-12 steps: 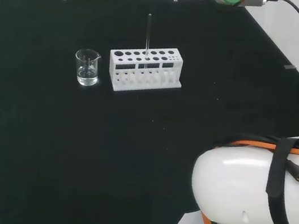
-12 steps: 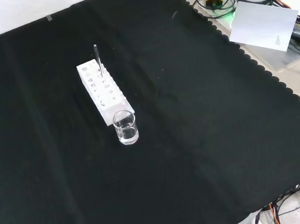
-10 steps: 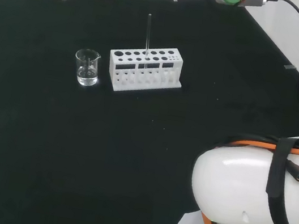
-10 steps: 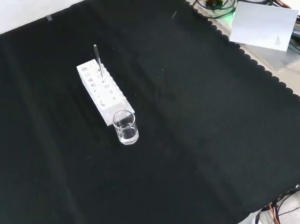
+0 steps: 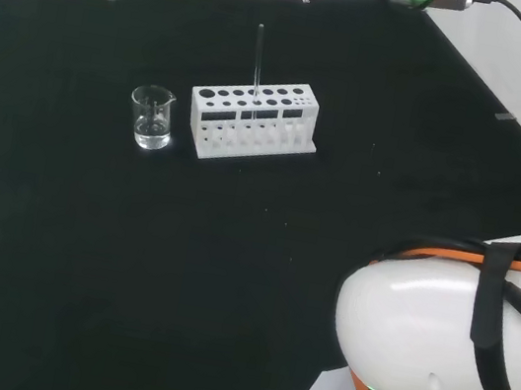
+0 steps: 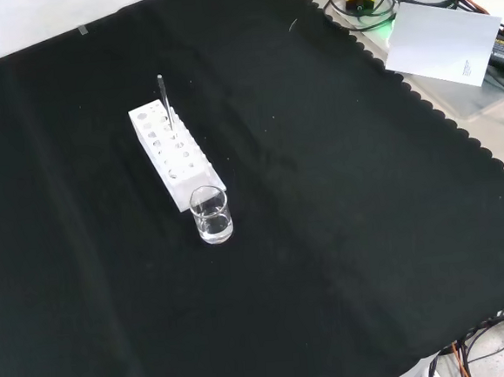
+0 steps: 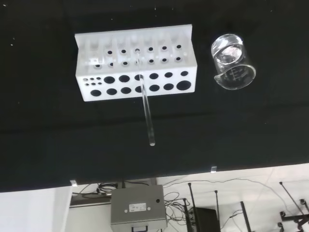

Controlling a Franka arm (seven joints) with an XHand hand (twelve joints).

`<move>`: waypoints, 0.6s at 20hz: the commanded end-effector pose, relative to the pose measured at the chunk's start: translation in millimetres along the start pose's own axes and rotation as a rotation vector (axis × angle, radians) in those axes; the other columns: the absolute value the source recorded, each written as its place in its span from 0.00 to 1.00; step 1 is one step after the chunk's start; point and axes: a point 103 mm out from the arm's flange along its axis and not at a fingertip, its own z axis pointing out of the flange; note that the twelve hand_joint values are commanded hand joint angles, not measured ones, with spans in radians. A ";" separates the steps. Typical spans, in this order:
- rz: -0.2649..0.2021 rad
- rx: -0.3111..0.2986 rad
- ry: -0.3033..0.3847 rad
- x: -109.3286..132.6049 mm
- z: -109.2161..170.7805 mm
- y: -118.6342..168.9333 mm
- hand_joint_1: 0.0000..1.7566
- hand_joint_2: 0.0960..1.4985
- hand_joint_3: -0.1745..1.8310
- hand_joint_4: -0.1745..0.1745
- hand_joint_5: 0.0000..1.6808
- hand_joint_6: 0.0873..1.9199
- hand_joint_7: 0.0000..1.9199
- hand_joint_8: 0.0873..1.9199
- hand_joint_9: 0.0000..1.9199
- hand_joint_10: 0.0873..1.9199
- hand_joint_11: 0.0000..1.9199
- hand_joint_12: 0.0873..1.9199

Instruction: Take the glass rod from the white test tube rack.

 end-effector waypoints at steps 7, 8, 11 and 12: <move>-0.058 -0.017 -0.046 19.5 23.2 28.3 0.26 0.62 0.20 0.35 0.00 0.00 0.00 0.12 0.00 0.31 0.00 0.48; -0.066 -0.020 -0.043 21.5 25.3 35.3 0.26 0.62 0.20 0.35 0.00 0.00 0.00 0.14 0.00 0.33 0.00 0.50; -0.103 -0.015 -0.038 27.6 31.8 58.7 0.25 0.63 0.20 0.35 0.00 0.00 0.00 0.18 0.00 0.37 0.00 0.54; -0.111 -0.012 -0.037 29.8 33.9 68.0 0.25 0.63 0.20 0.34 0.01 0.00 0.00 0.19 0.01 0.38 0.00 0.55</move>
